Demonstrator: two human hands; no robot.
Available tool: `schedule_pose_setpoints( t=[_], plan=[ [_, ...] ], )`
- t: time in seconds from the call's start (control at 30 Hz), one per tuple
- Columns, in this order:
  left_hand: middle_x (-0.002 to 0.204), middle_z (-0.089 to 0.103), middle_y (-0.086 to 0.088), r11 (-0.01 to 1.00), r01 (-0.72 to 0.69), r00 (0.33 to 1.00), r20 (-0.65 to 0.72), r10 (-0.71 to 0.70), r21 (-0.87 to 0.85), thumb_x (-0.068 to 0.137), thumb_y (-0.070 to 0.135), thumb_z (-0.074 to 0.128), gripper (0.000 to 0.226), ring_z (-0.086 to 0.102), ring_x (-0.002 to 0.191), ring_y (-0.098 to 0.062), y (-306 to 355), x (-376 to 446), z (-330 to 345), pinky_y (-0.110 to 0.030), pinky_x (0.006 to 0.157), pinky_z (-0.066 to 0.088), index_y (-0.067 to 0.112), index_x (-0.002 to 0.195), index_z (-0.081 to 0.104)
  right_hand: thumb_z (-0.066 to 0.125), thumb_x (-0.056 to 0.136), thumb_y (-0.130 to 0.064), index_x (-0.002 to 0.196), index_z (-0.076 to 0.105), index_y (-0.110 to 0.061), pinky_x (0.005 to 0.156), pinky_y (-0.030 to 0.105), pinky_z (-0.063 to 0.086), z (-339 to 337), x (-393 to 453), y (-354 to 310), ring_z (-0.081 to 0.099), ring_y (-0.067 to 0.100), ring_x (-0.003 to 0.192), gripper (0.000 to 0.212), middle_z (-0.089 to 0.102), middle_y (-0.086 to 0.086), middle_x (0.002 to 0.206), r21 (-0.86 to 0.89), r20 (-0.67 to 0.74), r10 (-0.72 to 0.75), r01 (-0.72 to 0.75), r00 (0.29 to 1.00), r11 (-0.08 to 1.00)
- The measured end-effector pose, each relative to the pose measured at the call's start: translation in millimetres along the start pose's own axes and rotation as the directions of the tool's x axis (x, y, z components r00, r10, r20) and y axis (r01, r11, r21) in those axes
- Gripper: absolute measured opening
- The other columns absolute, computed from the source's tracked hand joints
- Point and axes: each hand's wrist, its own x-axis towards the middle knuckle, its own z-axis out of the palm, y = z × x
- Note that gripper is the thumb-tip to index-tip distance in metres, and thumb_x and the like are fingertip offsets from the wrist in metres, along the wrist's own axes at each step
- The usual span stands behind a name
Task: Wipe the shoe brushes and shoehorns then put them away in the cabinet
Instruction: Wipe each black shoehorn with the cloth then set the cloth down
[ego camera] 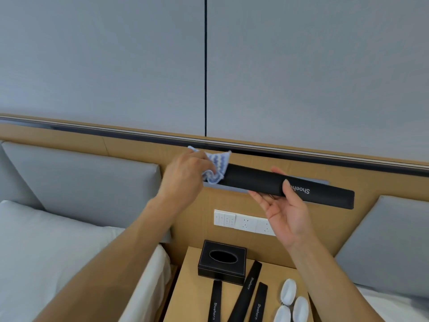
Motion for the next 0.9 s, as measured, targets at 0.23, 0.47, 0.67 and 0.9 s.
schedule_pose_setpoints(
  t=[0.23,0.47,0.67,0.9],
  plan=[
    [0.088,0.069,-0.007,0.997,0.076,0.997,-0.009,-0.075,0.029,0.073,-0.013,0.062,0.033,0.055,0.081,-0.025,-27.8,7.6,0.7,-0.036,0.062,0.046,0.013,0.086,0.077,0.056,0.095,-0.021,0.132,0.058,-0.008,0.095,0.053,0.054,0.2,3.3,-8.8,0.058,0.043,0.125,0.039,0.059,0.025,0.136,-0.037,0.009,-0.001,0.002,1.000,0.999],
    [0.093,0.068,-0.008,0.999,0.048,0.998,0.042,-0.048,-0.014,0.081,-0.002,0.066,0.020,0.049,0.081,-0.012,1.1,10.6,12.5,-0.024,0.066,0.039,0.012,0.093,0.074,0.052,0.100,-0.020,0.126,0.068,-0.015,0.094,0.051,0.055,1.7,9.5,-1.9,0.059,0.042,0.125,0.031,0.060,0.023,0.136,-0.016,0.056,0.000,0.001,0.998,1.000],
    [0.099,0.067,-0.004,0.991,0.007,0.990,0.138,0.012,-0.135,0.088,0.003,0.062,0.020,0.059,0.092,-0.018,34.5,12.4,26.3,-0.030,0.075,0.051,0.016,0.101,0.071,0.060,0.095,-0.006,0.124,0.063,-0.010,0.099,0.050,0.051,1.5,13.2,1.7,0.052,0.045,0.130,0.029,0.057,0.027,0.137,-0.032,0.158,0.069,-0.065,0.985,0.997],
    [0.095,0.068,0.001,0.984,-0.021,0.995,0.097,0.038,-0.176,0.087,0.000,0.059,0.024,0.056,0.090,-0.015,33.2,7.7,26.4,-0.023,0.073,0.043,0.016,0.101,0.071,0.060,0.085,0.010,0.101,0.064,-0.006,0.096,0.045,0.055,-9.4,5.2,-1.4,0.057,0.047,0.124,0.023,0.057,0.033,0.133,-0.166,0.138,0.082,-0.058,0.987,0.984]
  ],
)
